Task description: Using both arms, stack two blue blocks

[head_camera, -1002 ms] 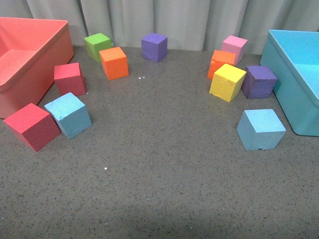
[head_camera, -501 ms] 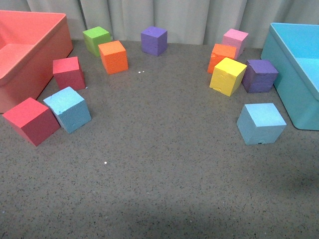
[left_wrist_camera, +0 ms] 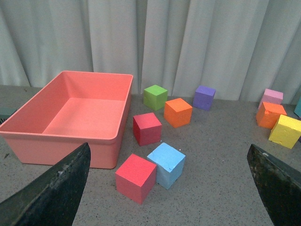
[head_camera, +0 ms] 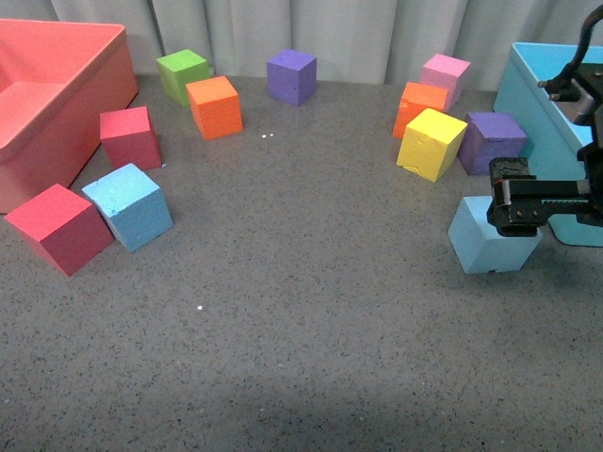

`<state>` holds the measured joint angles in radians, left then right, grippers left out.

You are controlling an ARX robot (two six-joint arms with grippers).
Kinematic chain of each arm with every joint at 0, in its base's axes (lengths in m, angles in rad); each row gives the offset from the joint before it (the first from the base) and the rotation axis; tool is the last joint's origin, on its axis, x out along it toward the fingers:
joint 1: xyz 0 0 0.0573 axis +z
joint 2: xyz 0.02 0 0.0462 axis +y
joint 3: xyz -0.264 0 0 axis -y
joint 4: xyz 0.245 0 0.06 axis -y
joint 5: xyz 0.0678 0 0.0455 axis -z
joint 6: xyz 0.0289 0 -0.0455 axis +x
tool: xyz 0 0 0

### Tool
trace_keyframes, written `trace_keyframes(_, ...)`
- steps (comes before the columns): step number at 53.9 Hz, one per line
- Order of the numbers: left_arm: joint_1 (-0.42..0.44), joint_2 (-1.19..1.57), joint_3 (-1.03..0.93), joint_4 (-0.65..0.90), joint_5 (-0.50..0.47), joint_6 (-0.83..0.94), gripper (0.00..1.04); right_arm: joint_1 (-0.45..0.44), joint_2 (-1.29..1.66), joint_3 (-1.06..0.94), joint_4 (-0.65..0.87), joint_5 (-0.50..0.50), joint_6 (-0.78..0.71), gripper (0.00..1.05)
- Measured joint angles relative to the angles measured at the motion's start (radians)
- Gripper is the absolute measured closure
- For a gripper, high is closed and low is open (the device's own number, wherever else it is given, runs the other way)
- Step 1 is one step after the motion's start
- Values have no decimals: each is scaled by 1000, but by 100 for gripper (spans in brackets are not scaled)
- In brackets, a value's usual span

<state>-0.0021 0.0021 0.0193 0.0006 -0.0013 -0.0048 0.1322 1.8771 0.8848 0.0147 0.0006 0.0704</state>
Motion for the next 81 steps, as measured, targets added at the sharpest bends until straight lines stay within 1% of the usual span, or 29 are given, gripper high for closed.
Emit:
trace_keyframes(5,0,0,0,0,0,0,7,7,56,41,-16,-14,-3,9)
trace_keyframes(24,0,0,0,0,0,0,7,22,217,171,-68,-12,-17,10)
trace_keyframes(25,0,0,0,0,0,0,7,22,227,180,-74,-9,-15,11)
trace_keyframes(26,0,0,0,0,0,0,7,21,240,191,-86,-7,-16,16)
trace_keyframes(28,0,0,0,0,0,0,7,21,246,198,-95,-5,-16,20)
trace_keyframes(29,0,0,0,0,0,0,7,21,257,205,-105,-2,-18,25)
trace_keyframes(32,0,0,0,0,0,0,7,21,270,214,-111,-3,-18,36)
trace_keyframes(34,0,0,0,0,0,0,7,21,273,216,-111,-5,-19,39)
trace_keyframes(36,0,0,0,0,0,0,7,21,274,218,-111,-2,-20,46)
trace_keyframes(40,0,0,0,0,0,0,7,23,274,220,-111,-2,-19,52)
trace_keyframes(41,0,0,0,0,0,0,7,33,265,214,-109,-3,-9,55)
trace_keyframes(52,0,0,0,0,0,0,7,84,204,190,-105,-13,56,57)
trace_keyframes(58,0,0,0,0,0,0,7,153,196,209,-108,-10,145,57)
trace_keyframes(69,0,0,0,0,0,0,7,282,280,336,-145,0,262,58)
trace_keyframes(81,0,0,0,0,0,0,7,340,358,455,-204,7,328,58)
